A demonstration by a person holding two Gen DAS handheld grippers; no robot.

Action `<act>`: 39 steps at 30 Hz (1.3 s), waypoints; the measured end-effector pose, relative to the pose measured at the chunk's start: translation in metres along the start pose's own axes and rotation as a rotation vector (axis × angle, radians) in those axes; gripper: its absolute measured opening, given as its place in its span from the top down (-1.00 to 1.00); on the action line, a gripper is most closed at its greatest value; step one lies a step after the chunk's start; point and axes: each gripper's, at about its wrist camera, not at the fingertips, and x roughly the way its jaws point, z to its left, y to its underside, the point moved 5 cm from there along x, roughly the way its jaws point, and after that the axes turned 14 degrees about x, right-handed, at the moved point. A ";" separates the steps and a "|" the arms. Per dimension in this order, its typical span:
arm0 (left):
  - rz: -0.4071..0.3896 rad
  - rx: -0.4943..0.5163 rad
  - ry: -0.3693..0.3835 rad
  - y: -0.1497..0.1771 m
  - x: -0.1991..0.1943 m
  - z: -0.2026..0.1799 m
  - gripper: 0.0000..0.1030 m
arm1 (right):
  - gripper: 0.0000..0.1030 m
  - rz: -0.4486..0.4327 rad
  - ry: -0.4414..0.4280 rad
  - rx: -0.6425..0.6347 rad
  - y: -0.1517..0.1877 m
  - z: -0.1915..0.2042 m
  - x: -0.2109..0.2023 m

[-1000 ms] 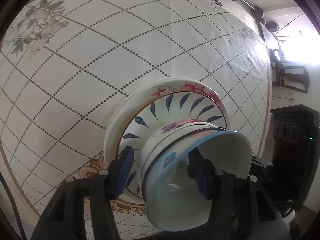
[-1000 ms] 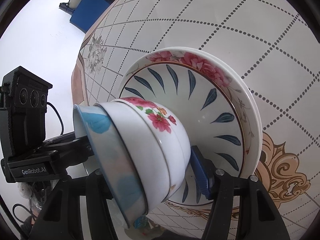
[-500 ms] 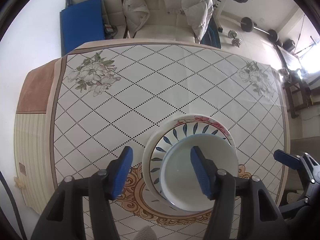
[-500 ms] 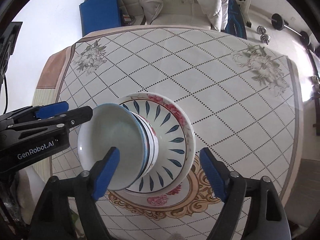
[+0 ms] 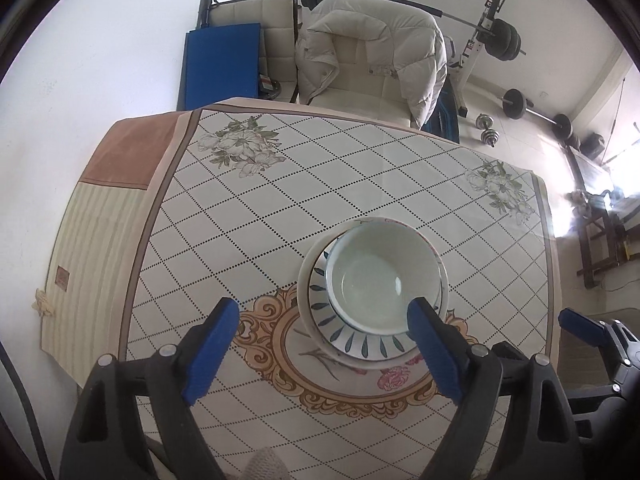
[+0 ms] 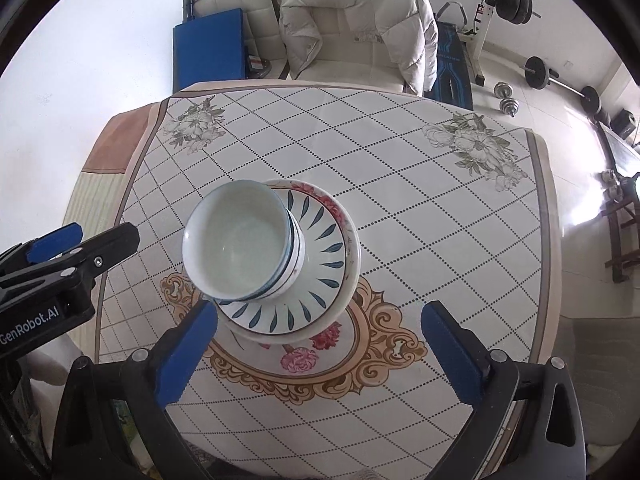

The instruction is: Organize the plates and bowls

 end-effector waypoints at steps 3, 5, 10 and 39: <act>-0.034 0.002 -0.013 0.010 -0.022 -0.002 -0.67 | -1.00 -0.026 0.010 -0.007 0.011 -0.002 -0.020; -0.068 0.024 -0.034 0.017 -0.041 -0.004 -0.67 | -1.00 -0.057 0.039 -0.018 0.019 -0.002 -0.034; -0.158 0.091 -0.058 0.038 -0.090 -0.007 -0.67 | -1.00 -0.131 0.078 -0.014 0.045 0.003 -0.078; -0.336 0.136 -0.041 0.175 -0.264 0.016 -0.67 | -1.00 -0.483 0.161 0.125 0.247 0.049 -0.315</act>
